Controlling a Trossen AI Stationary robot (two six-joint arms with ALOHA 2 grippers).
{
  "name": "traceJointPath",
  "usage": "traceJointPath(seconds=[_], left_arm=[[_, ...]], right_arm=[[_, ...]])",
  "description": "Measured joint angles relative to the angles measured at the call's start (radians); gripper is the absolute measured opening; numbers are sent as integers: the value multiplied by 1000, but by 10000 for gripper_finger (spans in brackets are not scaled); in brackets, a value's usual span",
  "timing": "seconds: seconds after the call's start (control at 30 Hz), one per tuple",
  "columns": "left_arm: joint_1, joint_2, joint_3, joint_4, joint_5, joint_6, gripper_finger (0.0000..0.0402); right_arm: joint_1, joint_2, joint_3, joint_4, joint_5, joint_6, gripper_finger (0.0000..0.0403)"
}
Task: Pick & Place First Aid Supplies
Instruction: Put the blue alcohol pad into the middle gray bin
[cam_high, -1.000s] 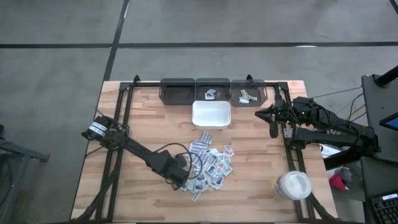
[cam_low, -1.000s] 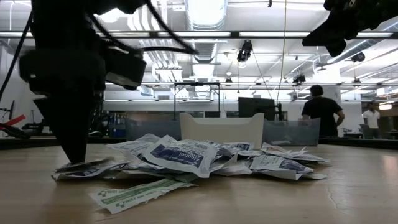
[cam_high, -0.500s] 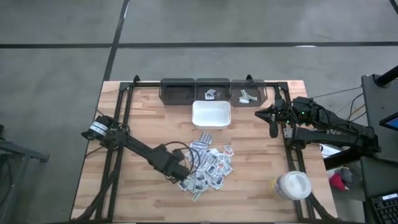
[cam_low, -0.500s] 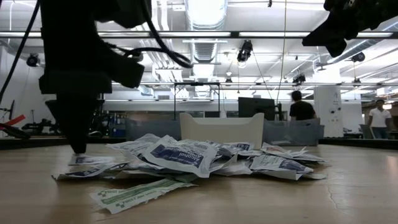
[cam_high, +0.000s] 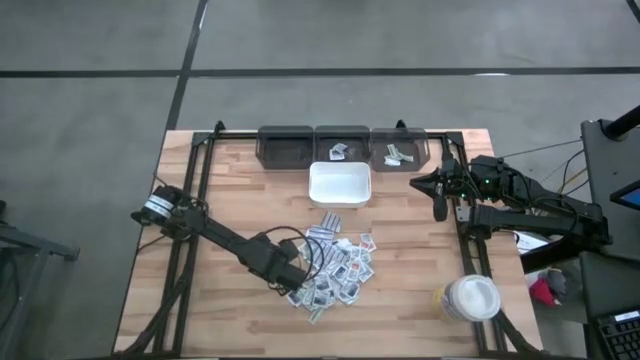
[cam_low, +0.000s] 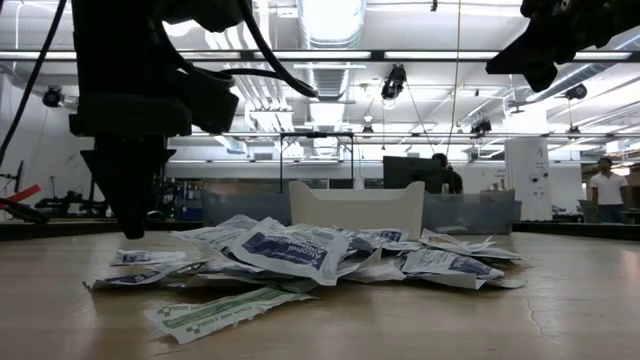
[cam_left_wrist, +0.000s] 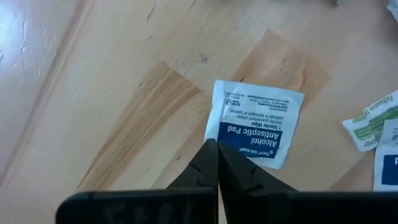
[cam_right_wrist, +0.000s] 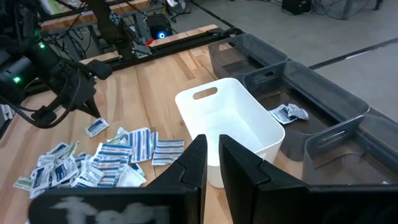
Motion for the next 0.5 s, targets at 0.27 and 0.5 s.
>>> traceJointPath(seconds=[0.27, 0.5], left_arm=[[0, 0, 3, 5, 0, -5, 6], [1, -1, 3, 4, 5, -57, 81]], right_arm=[[0, 0, 0, 0, 0, 0, 38], [0, 0, 0, 0, 0, 0, 38]])
